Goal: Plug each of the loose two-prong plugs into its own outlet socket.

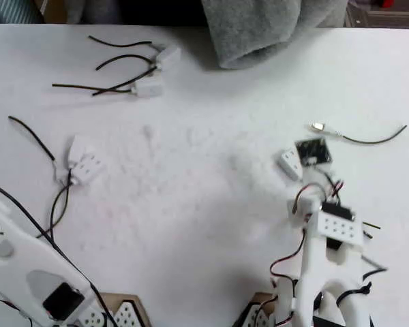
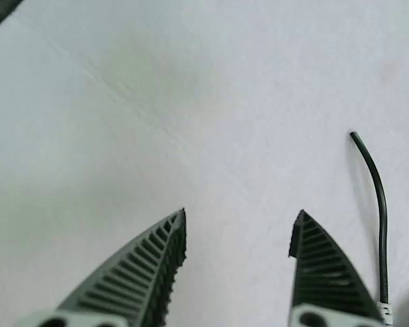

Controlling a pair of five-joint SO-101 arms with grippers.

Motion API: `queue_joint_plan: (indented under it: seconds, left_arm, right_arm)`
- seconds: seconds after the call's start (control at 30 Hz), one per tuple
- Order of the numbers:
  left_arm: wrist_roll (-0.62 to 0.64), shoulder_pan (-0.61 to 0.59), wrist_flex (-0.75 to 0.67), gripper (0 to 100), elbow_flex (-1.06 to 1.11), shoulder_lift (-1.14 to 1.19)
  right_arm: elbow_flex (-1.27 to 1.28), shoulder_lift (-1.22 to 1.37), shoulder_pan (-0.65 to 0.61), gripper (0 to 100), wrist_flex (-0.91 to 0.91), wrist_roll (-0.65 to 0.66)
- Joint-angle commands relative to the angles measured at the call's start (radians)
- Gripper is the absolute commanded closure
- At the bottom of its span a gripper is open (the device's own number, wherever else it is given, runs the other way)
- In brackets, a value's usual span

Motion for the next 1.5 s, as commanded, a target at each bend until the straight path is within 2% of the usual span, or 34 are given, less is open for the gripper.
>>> queue_joint_plan:
  seconds: [0.0,0.1,0.23,0.5,0.63,0.8,1.0,1.1,1.47]
  left_arm:
    - [-0.008,0.004,0.003,75,0.018,-0.064]
    - [-0.006,0.007,0.003,75,0.048,-0.062]
    - [-0.005,0.021,0.003,75,0.112,-0.062]
    - [-0.003,0.021,0.002,75,0.255,-0.062]
    - [-0.003,0.022,0.002,75,0.298,-0.062]
    - [-0.003,0.022,0.002,75,0.318,-0.062]
    - [-0.003,0.021,0.002,75,0.319,-0.062]
    - [-0.003,0.022,0.002,75,0.319,-0.062]
    - [-0.003,0.044,0.002,75,0.319,-0.059]
  right_arm:
    - [-0.356,-0.022,0.035,78.9,0.255,-0.011]
    - [-0.58,-0.021,0.041,70.6,0.39,-0.011]
    - [-0.733,0.001,0.031,70.7,0.447,-0.011]
    - [-0.798,0.344,0.016,70.7,0.338,-0.011]
    - [-0.824,0.516,-0.039,70.7,0.311,0.006]
    - [-0.888,0.654,-0.148,70.7,0.311,0.259]
    - [-1.066,0.846,-0.127,70.7,0.32,0.321]
    - [-1.18,0.98,-0.13,70.7,0.387,0.356]
    - [-1.715,1.452,-0.157,73.0,0.694,0.358]
